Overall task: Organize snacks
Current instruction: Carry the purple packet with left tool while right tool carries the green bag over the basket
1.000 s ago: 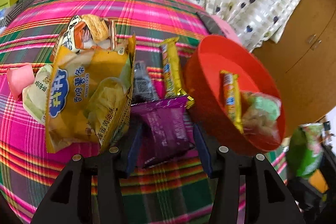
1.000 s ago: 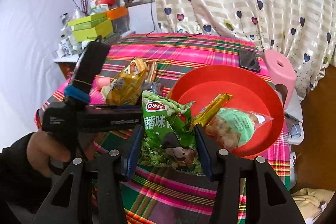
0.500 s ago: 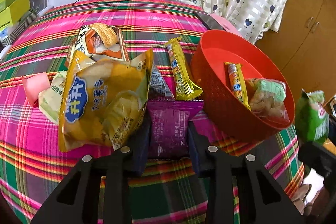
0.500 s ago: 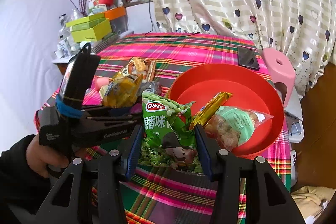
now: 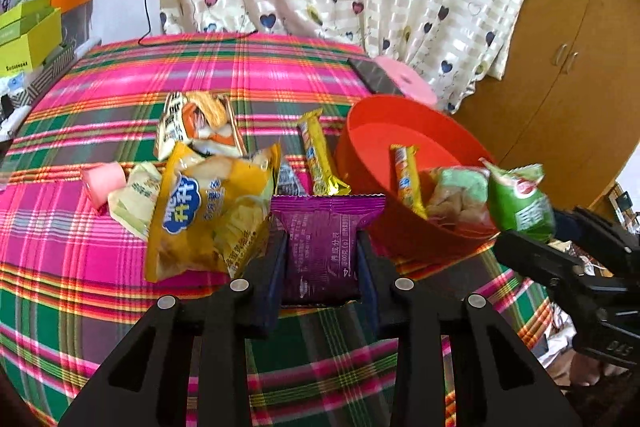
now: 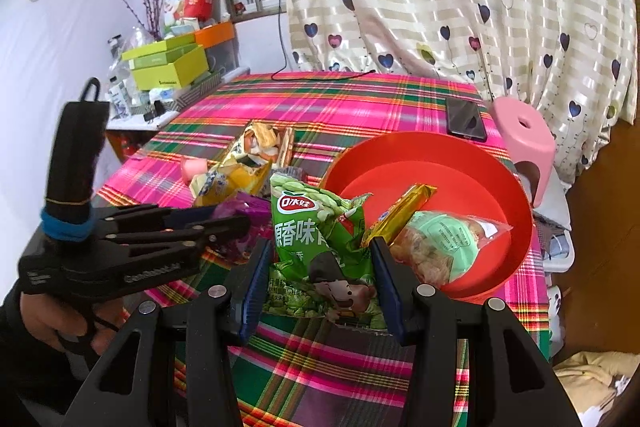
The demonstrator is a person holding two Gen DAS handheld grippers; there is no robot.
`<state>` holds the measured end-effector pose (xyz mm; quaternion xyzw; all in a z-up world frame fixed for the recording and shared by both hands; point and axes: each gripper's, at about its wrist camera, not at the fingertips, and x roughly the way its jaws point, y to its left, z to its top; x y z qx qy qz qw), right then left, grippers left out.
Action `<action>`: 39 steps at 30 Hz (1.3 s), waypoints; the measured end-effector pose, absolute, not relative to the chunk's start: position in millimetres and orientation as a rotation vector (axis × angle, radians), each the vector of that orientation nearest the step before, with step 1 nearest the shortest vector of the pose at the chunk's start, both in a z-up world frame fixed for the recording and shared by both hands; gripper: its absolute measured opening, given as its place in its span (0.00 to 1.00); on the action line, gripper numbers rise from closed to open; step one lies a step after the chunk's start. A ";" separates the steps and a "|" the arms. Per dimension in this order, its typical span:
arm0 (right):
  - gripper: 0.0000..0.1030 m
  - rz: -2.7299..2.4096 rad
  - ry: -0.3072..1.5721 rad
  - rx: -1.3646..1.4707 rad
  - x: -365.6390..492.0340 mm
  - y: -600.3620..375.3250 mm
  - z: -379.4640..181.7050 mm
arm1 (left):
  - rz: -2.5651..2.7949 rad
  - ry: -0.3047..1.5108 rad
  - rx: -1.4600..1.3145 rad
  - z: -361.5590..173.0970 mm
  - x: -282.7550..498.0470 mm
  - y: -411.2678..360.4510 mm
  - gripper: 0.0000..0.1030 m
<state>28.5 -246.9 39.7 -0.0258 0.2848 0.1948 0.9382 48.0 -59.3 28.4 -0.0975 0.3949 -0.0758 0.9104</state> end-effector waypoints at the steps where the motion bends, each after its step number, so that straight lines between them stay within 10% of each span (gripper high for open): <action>1: 0.46 0.398 0.579 -0.052 27.1 -246.8 40.2 | -0.159 0.806 -0.200 31.6 46.8 -59.6 0.33; 39: 0.46 0.345 0.563 -0.023 28.0 -269.5 47.7 | -0.246 0.766 -0.150 58.3 58.4 -92.5 0.33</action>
